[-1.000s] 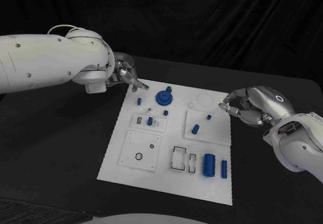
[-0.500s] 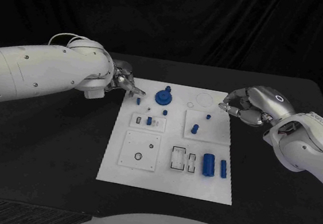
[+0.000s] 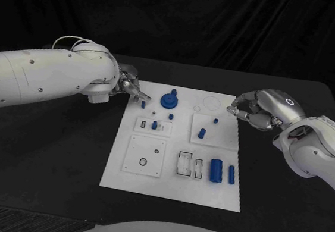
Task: Assemble the parts on the task board
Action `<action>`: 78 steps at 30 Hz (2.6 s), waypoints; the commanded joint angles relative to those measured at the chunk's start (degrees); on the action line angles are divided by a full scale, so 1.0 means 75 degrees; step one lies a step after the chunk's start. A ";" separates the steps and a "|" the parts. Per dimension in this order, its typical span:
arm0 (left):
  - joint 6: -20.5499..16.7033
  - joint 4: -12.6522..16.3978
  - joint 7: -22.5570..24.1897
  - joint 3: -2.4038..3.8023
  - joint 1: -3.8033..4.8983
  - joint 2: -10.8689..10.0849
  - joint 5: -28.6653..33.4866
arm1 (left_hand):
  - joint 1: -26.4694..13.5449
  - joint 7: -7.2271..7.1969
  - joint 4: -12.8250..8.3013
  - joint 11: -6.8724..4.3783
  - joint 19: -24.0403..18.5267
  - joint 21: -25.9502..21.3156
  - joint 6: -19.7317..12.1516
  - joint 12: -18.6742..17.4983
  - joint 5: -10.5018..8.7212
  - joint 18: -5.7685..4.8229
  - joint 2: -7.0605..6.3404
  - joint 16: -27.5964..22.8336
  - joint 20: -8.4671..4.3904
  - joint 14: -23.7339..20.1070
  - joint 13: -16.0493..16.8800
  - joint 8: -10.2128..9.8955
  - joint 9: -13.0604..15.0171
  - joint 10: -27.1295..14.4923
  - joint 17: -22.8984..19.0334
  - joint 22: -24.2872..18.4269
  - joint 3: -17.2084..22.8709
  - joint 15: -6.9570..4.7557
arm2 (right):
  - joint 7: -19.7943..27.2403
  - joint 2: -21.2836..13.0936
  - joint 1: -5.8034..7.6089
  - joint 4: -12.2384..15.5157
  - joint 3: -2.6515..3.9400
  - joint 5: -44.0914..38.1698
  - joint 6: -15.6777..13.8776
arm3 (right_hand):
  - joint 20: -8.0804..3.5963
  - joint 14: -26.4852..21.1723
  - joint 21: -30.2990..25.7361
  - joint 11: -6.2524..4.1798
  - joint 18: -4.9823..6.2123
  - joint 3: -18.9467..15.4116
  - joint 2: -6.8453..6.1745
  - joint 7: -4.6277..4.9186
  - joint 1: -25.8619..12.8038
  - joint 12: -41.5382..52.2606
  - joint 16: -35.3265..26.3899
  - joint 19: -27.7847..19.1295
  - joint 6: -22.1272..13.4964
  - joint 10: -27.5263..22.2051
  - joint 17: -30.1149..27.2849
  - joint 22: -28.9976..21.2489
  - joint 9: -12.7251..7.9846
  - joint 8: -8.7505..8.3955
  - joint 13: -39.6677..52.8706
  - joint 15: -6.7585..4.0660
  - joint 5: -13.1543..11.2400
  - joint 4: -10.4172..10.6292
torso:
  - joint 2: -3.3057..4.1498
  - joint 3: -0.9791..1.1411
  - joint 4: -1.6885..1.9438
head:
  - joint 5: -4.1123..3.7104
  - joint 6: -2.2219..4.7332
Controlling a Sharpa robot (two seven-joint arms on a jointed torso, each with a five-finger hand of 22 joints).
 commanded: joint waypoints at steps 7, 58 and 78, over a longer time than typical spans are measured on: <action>0.0201 -0.0026 0.0172 0.0007 -0.0038 0.0075 -0.0047 | -0.0003 0.0007 -0.0015 0.0062 -0.0024 -0.0043 -0.0013 0.0021 0.0034 0.0049 0.0060 0.0020 0.0030 0.0779 0.2011 -0.0068 -0.0014 0.0810 0.2009 0.1392 -0.0043 0.0051 | -0.0016 -0.0007 -0.0015 0.0018 0.0005 -0.0016 -0.0097 | 0.0028 0.0641 0.0001 -0.0002 -0.0108 0.0050 -0.0020 0.0013 0.0088 0.0028 -0.0026 0.0280 0.0068 0.0800 0.1256 0.1607 -0.0011 -0.0042 0.2013 0.0005 0.0039 0.0003 | 0.0006 0.0006 -0.0002 | -0.0007 0.0000; 0.0120 -0.0064 0.0508 0.0007 -0.0116 0.0054 -0.0046 | 0.1421 -0.0052 -0.0914 0.0009 -0.0085 -0.0255 -0.0012 0.0021 0.2593 0.0078 -0.0457 0.0020 0.0003 0.0779 0.2011 -0.0509 -0.0117 0.0810 0.2009 0.1445 0.2243 0.0011 | -0.0067 -0.0035 -0.0015 0.0039 0.0005 -0.0016 -0.0032 | 0.0030 0.0639 -0.0100 0.0002 -0.0086 0.0100 -0.0003 0.0017 0.0201 0.0028 -0.0032 0.0239 0.0100 0.0800 0.1244 0.1576 -0.0018 -0.0053 0.2013 0.0008 0.0075 -0.0019 | -0.0003 0.0001 -0.0003 | -0.0012 0.0000; -0.0840 0.1629 0.0553 0.0010 -0.0038 -0.1172 -0.0045 | 0.0566 -0.0037 -0.1326 0.0012 -0.0109 -0.0337 0.0109 0.0021 0.2165 0.0092 -0.1230 0.0020 0.0003 0.0779 0.2011 -0.0464 0.0039 0.0810 0.2009 0.1426 0.4371 0.0014 | -0.0117 -0.0122 -0.0014 0.0109 0.0005 -0.0016 -0.0044 | 0.0030 0.0635 -0.0122 0.0003 -0.0081 0.0119 0.0005 0.0018 0.0242 0.0027 -0.0043 0.0229 0.0109 0.0800 0.1228 0.1570 -0.0020 -0.0057 0.2013 0.0008 0.0078 -0.0025 | 0.0003 -0.0004 0.0010 | -0.0066 0.0000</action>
